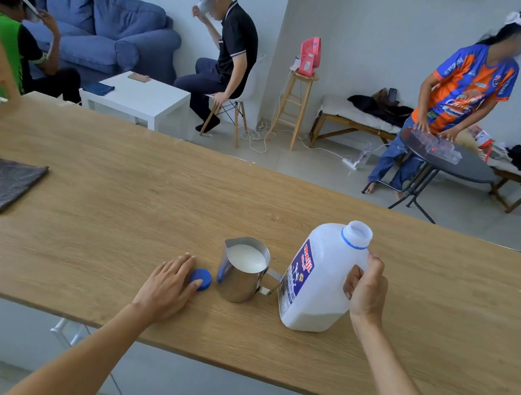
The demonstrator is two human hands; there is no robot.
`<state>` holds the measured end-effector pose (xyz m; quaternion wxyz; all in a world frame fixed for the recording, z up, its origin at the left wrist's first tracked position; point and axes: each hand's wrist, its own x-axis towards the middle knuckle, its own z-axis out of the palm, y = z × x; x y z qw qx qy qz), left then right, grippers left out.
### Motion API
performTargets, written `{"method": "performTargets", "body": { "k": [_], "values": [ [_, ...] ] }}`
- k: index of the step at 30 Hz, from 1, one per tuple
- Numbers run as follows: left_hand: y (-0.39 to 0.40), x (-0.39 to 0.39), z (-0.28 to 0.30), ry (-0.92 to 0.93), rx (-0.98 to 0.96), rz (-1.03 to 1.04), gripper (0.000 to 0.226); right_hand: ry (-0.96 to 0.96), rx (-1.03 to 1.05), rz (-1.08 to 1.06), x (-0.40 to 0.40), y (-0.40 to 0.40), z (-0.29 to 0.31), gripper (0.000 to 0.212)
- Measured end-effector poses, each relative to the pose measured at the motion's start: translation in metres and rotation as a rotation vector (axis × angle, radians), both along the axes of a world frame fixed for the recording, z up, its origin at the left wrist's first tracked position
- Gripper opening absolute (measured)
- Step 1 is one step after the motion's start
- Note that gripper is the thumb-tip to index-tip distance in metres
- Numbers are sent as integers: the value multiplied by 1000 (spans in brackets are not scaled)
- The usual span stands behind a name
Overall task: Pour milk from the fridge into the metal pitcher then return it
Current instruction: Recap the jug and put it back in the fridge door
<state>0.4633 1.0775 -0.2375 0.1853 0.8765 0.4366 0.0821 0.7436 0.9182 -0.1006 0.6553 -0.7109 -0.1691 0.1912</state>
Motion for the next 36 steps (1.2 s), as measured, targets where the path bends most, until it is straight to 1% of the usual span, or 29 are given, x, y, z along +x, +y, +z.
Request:
{"method": "performTargets", "body": {
  "k": [2, 4, 6, 8, 10, 12, 16, 19, 23, 28, 31, 36],
  "values": [
    [-3, 8, 5, 24, 21, -70, 83, 33, 30, 49, 3, -1, 1, 34],
    [-6, 15, 7, 48, 32, -115, 68, 25, 26, 92, 7, -3, 2, 35],
    [-8, 19, 9, 55, 41, -125, 53, 9, 6, 129, 12, -4, 2, 38],
    [-9, 18, 13, 72, 32, -110, 49, 20, -2, 159, 18, -5, 2, 40],
    [-8, 14, 20, 61, -18, -81, 49, 34, -12, 179, 23, -5, 1, 41],
    [-6, 8, 33, 4, -55, -46, 50, 46, -23, 200, 26, -6, -1, 43],
    [0, 6, 85, -110, -36, -44, 49, 107, -13, 241, 31, -4, -1, 44],
    [-1, 23, 136, -182, 0, -100, 48, 116, -12, 271, 35, -2, -1, 45],
    [-18, 65, 198, -266, 18, -230, 46, 94, -45, 310, 38, -5, -1, 46],
    [-47, 126, 247, -348, 29, -379, 49, 126, -36, 319, 40, -6, 0, 42],
    [-59, 156, 260, -340, 32, -446, 48, 172, -18, 310, 41, -5, -3, 41],
    [-65, 186, 266, -220, 50, -512, 46, 169, -17, 312, 40, -3, -3, 41]
  ]
}}
